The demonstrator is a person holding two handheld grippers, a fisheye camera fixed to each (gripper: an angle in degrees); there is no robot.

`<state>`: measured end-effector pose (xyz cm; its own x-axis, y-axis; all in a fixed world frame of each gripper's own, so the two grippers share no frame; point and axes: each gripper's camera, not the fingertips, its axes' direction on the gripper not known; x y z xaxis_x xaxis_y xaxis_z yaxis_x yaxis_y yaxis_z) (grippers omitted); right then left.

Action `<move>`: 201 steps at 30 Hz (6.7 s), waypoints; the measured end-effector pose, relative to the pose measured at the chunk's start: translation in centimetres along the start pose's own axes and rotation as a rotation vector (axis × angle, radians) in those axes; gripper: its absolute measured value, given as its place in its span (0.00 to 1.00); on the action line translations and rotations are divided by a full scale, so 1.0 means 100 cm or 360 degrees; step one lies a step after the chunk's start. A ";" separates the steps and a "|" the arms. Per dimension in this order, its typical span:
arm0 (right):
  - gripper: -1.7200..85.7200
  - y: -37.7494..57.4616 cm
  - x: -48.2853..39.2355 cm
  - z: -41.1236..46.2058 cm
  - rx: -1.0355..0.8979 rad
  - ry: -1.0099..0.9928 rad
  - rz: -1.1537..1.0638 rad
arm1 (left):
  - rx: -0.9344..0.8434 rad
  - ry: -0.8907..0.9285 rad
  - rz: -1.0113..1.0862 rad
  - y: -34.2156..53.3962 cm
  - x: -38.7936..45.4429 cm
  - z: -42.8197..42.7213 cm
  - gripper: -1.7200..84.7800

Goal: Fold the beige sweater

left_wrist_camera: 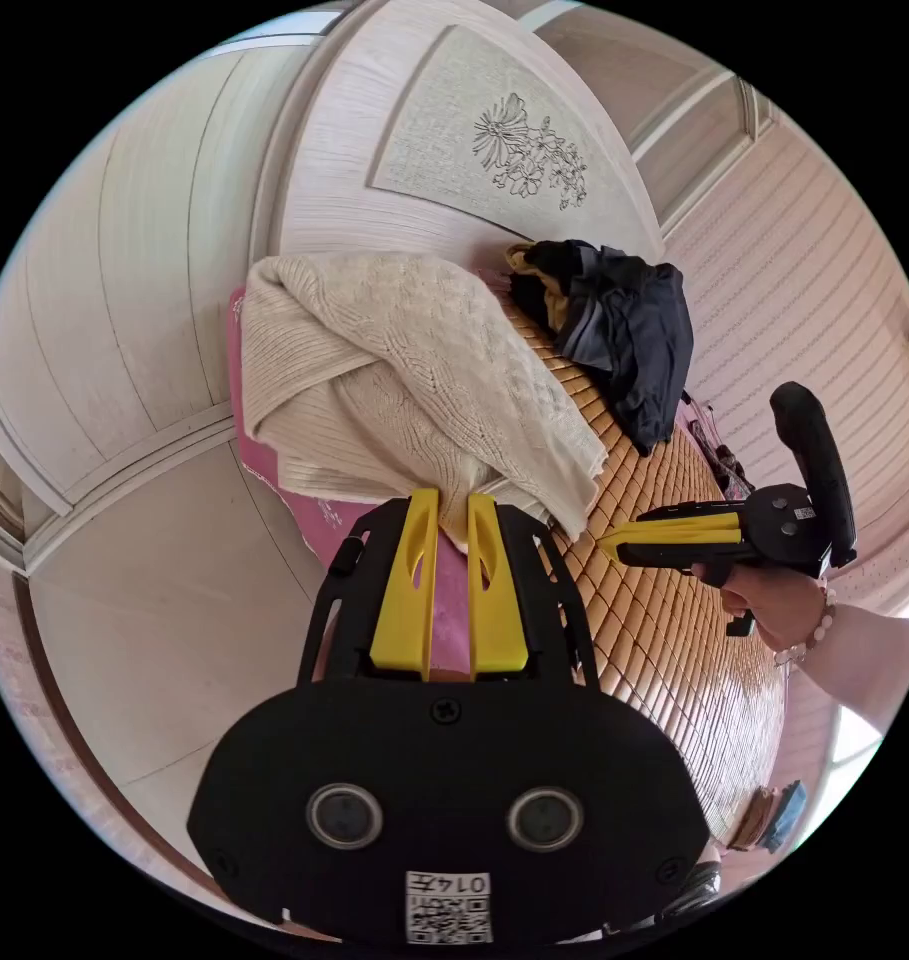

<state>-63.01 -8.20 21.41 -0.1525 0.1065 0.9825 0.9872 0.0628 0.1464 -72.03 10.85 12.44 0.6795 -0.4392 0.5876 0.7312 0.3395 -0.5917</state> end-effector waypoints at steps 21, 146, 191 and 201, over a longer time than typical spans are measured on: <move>0.15 0.196 -0.126 -0.070 0.0555 -0.0246 -0.0089 | -0.0135 0.0735 0.0527 0.149 0.122 -0.220 0.03; 0.03 0.848 0.127 -0.072 0.1368 -0.0178 0.1867 | -0.0939 0.0693 0.1105 0.085 0.536 0.211 0.05; 0.04 0.988 0.057 -0.176 0.2147 -0.0267 0.1659 | -0.0696 0.0781 0.1107 0.034 0.518 0.100 0.02; 0.04 1.068 0.034 -0.153 0.1740 0.0119 0.2361 | -0.0140 0.0779 0.0567 -0.110 0.422 0.044 0.03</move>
<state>42.60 -16.29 42.12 0.7418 0.6314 0.2259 -0.1794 0.5114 -0.8404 -51.18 -7.75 46.16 0.7596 -0.6494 0.0356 0.4420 0.4753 -0.7607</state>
